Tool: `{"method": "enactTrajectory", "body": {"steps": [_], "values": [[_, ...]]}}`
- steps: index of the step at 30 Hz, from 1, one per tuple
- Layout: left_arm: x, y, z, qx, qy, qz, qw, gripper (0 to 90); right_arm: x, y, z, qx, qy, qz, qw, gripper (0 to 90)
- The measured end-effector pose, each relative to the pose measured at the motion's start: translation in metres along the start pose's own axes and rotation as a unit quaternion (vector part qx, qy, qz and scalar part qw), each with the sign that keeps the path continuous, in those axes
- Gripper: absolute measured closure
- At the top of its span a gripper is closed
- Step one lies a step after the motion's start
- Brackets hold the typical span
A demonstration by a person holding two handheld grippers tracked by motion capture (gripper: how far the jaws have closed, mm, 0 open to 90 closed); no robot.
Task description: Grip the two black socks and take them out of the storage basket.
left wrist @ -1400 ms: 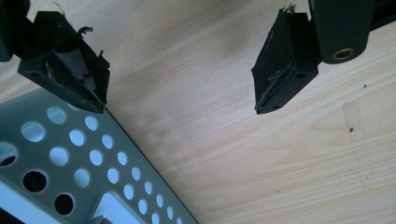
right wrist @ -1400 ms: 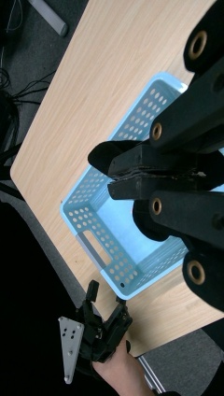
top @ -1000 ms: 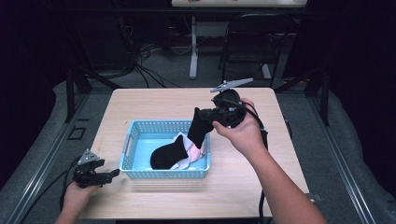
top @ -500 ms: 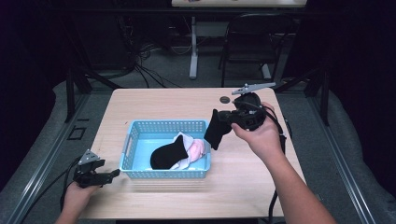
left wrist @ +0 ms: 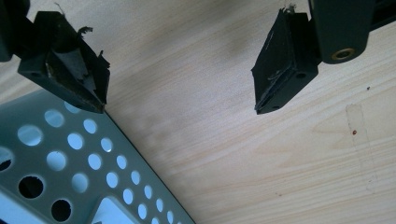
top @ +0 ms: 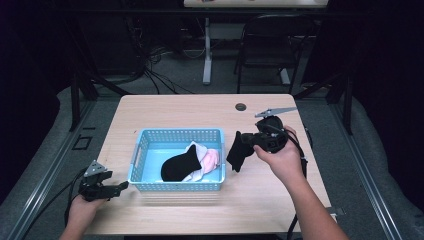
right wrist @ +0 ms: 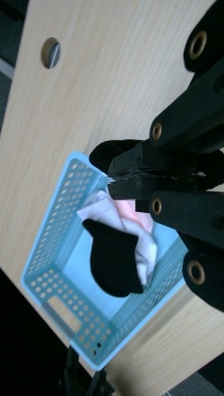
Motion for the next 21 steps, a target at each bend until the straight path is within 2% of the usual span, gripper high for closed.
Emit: {"method": "enactTrajectory", "body": {"steps": [7, 13, 15, 21], "values": [[0.0, 0.0, 0.0, 0.0, 0.0, 0.001, 1.0, 18.7, 0.009, 0.03, -0.028, 0.034, 0.017, 0.013, 0.9992, 87.8], [0.001, 0.001, 0.0, -0.001, -0.001, 0.002, 1.0, 18.8, 0.011, 0.055, -0.055, 0.071, 0.039, 0.017, 0.9966, 87.8], [0.001, 0.001, -0.001, -0.001, -0.001, 0.003, 1.0, 18.8, 0.013, 0.062, -0.061, 0.085, 0.039, 0.016, 0.9955, 87.8], [0.002, 0.001, 0.0, -0.001, -0.001, 0.003, 1.0, 18.8, 0.021, 0.081, -0.084, 0.096, 0.073, 0.025, 0.9924, 87.6]]}}
Point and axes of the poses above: each handheld gripper's, and its own axes: x roughly forward along the jaws, y roughly out of its underside, z roughly to its left, the point moved 10 cm from there along x, roughly forward along the jaws, and after that the axes turned 8 degrees about x, right-handed, at the moved point
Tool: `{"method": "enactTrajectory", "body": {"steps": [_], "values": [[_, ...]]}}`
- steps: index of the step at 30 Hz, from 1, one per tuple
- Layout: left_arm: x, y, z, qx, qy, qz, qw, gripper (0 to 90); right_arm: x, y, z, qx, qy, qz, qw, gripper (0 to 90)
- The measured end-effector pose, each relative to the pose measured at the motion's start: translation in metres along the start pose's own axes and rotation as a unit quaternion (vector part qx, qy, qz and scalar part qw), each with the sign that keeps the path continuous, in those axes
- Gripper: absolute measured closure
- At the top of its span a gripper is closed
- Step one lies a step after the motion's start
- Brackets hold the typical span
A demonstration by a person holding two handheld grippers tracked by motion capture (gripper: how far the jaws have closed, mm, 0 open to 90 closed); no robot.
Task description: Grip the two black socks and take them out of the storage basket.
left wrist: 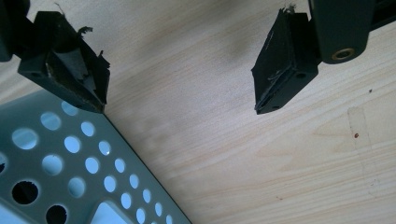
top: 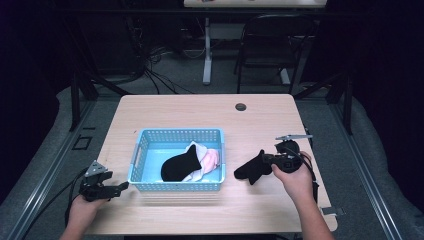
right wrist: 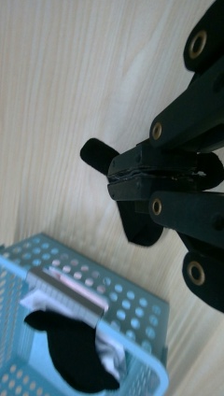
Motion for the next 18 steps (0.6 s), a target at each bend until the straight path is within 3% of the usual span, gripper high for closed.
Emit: {"method": "enactTrajectory", "body": {"steps": [7, 12, 18], "values": [[0.0, 0.0, 0.0, 0.0, 0.0, 0.0, 1.0, 18.8, 0.014, 0.015, -0.024, 0.031, 0.027, 0.005, 0.9991, 84.7], [0.0, 0.0, 0.0, 0.002, 0.0, 0.001, 1.0, 18.8, 0.021, 0.025, -0.034, 0.053, 0.023, 0.0, 0.9983, 76.3], [0.0, 0.0, 0.0, 0.0, -0.001, 0.0, 1.0, 18.8, 0.019, 0.024, -0.035, 0.046, 0.021, -0.027, 0.9983, 64.3]]}}
Point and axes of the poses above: each handheld gripper's, and its own axes: x roughly forward along the jaws, y roughly out of its underside, z roughly to its left, the point moved 10 cm from there along x, roughly forward along the jaws, and after that the axes turned 8 degrees about x, right-handed, at the moved point
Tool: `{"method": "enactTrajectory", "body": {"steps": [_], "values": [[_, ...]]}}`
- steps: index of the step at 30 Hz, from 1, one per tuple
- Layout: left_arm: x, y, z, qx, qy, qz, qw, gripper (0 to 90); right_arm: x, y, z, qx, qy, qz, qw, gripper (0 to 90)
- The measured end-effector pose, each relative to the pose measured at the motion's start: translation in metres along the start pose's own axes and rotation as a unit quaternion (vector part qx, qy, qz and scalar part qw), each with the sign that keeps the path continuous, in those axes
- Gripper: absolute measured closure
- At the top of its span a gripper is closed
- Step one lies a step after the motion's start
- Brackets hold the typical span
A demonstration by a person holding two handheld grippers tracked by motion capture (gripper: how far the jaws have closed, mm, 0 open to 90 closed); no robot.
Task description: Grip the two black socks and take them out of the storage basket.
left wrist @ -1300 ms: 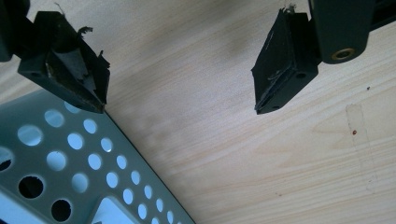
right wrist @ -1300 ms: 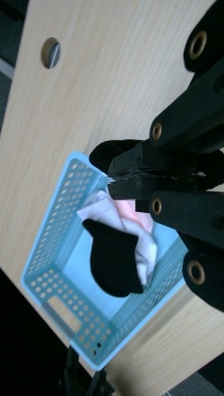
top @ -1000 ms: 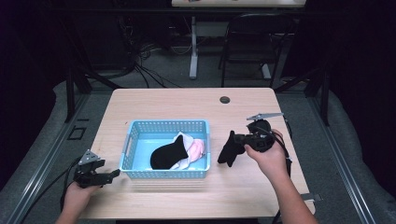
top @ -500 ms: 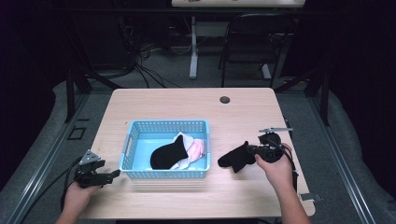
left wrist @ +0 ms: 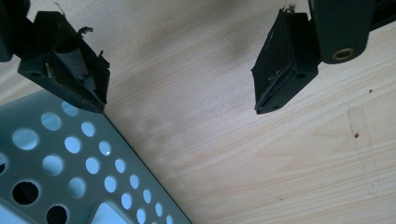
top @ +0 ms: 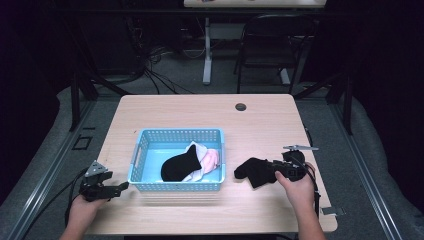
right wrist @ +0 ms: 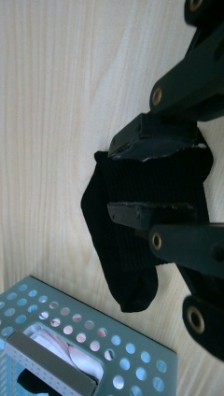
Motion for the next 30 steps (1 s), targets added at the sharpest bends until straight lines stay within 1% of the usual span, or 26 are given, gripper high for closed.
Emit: {"method": "enactTrajectory", "body": {"steps": [1, 4, 5, 7, 9, 10, 11, 12, 14, 16, 19, 20, 21, 25, 27, 29, 30], "values": [[0.0, 0.0, 0.0, 0.0, 0.0, 0.0, 1.0, 18.8, 0.0, 0.0, 0.0, -0.006, 0.004, -0.005, 1.0, 62.5], [0.0, 0.0, 0.0, 0.0, 0.0, 0.0, 1.0, 18.8, 0.0, 0.0, 0.005, -0.015, -0.004, -0.01, 0.9998, 60.7], [0.0, 0.0, 0.0, 0.0, 0.0, 0.0, 1.0, 18.8, 0.0, 0.001, 0.008, -0.018, -0.008, -0.009, 0.9998, 60.5], [0.0, 0.0, 0.0, 0.0, 0.0, 0.0, 1.0, 18.8, 0.001, 0.002, 0.013, -0.024, -0.01, 0.0, 0.9997, 60.4], [0.0, 0.0, 0.0, 0.0, 0.0, 0.0, 1.0, 18.8, 0.002, 0.001, 0.022, -0.028, -0.02, 0.004, 0.9994, 60.6], [0.0, 0.0, 0.0, 0.0, 0.0, 0.0, 1.0, 18.8, 0.002, 0.0, 0.026, -0.033, -0.028, 0.002, 0.9991, 60.5], [0.0, 0.0, 0.0, 0.0, 0.0, 0.0, 1.0, 18.8, 0.002, -0.002, 0.031, -0.038, -0.031, -0.001, 0.9988, 60.7], [0.0, 0.0, 0.0, 0.0, 0.001, 0.0, 1.0, 18.8, 0.002, -0.002, 0.036, -0.041, -0.036, 0.001, 0.9985, 60.5], [0.0, 0.0, 0.0, 0.0, 0.001, 0.001, 1.0, 18.8, 0.002, -0.005, 0.048, -0.041, -0.053, 0.006, 0.9977, 60.5], [0.0, 0.0, 0.0, 0.0, 0.001, 0.0, 1.0, 18.8, 0.002, -0.011, 0.061, -0.055, -0.067, -0.006, 0.9963, 58.6], [0.0, 0.0, 0.0, 0.0, 0.001, -0.001, 1.0, 18.8, 0.003, -0.019, 0.08, -0.078, -0.079, -0.004, 0.9938, 54.3], [-0.001, 0.0, 0.0, 0.0, 0.001, -0.001, 1.0, 18.8, 0.003, -0.022, 0.087, -0.082, -0.082, -0.003, 0.9932, 53.4], [-0.001, 0.0, 0.0, 0.0, 0.001, -0.001, 1.0, 18.8, 0.004, -0.024, 0.093, -0.09, -0.087, -0.001, 0.9921, 52.5], [-0.001, 0.0, 0.0, 0.0, 0.001, -0.001, 1.0, 18.8, 0.007, -0.035, 0.119, -0.122, -0.102, -0.007, 0.9872, 47.5], [-0.001, -0.001, 0.0, 0.001, 0.002, -0.001, 1.0, 18.8, 0.008, -0.04, 0.13, -0.146, -0.104, -0.01, 0.9837, 46.4], [-0.001, -0.001, 0.0, 0.002, 0.002, -0.002, 1.0, 18.8, 0.012, -0.042, 0.141, -0.157, -0.111, -0.004, 0.9814, 46.1], [-0.001, -0.001, 0.0, 0.002, 0.002, -0.002, 1.0, 18.8, 0.014, -0.042, 0.146, -0.158, -0.112, 0.001, 0.981, 46.0]]}}
Point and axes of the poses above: each handheld gripper's, and its own axes: x roughly forward along the jaws, y roughly out of its underside, z roughly to its left, the point moved 10 cm from there along x, roughly forward along the jaws, and after that the axes turned 8 degrees about x, right-handed, at the moved point
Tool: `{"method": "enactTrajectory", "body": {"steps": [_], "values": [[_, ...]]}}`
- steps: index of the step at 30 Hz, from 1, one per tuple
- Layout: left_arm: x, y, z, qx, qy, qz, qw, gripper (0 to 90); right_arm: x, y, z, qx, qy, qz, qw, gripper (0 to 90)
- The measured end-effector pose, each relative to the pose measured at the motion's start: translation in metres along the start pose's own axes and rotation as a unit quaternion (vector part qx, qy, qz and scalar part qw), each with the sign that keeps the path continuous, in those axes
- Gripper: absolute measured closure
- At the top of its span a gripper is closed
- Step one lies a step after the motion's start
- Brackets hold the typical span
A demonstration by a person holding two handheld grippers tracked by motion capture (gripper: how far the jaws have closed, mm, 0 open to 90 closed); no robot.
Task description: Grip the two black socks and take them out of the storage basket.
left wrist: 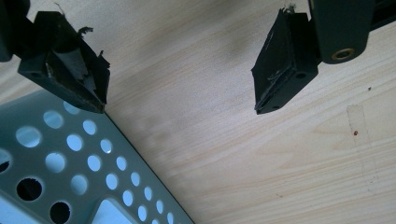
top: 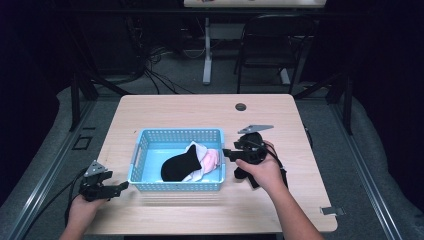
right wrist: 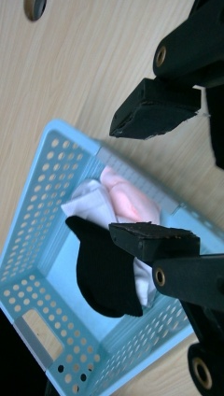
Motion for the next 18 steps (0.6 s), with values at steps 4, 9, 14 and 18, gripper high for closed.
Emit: {"method": "enactTrajectory", "body": {"steps": [4, 9, 14, 18], "values": [[0.0, 0.0, 0.0, 0.0, 0.0, 0.0, 1.0, 18.8, 0.014, -0.009, 0.015, -0.007, -0.013, 0.015, 0.9998, 50.5], [0.0, 0.0, 0.0, 0.0, 0.001, 0.001, 1.0, 18.8, 0.032, -0.017, 0.031, -0.024, -0.008, 0.031, 0.9992, 54.8], [0.0, 0.0, 0.0, -0.001, 0.0, -0.002, 1.0, 18.8, 0.053, -0.022, 0.042, -0.034, -0.011, 0.045, 0.9984, 55.8], [0.0, -0.001, 0.001, 0.0, 0.0, -0.003, 1.0, 18.8, 0.07, -0.022, 0.047, -0.039, -0.009, 0.068, 0.9969, 57.5]]}}
Point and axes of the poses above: each handheld gripper's, and its own axes: x roughly forward along the jaws, y roughly out of its underside, z roughly to its left, the point moved 10 cm from there along x, roughly forward along the jaws, and after that the axes turned 8 degrees about x, right-handed, at the moved point
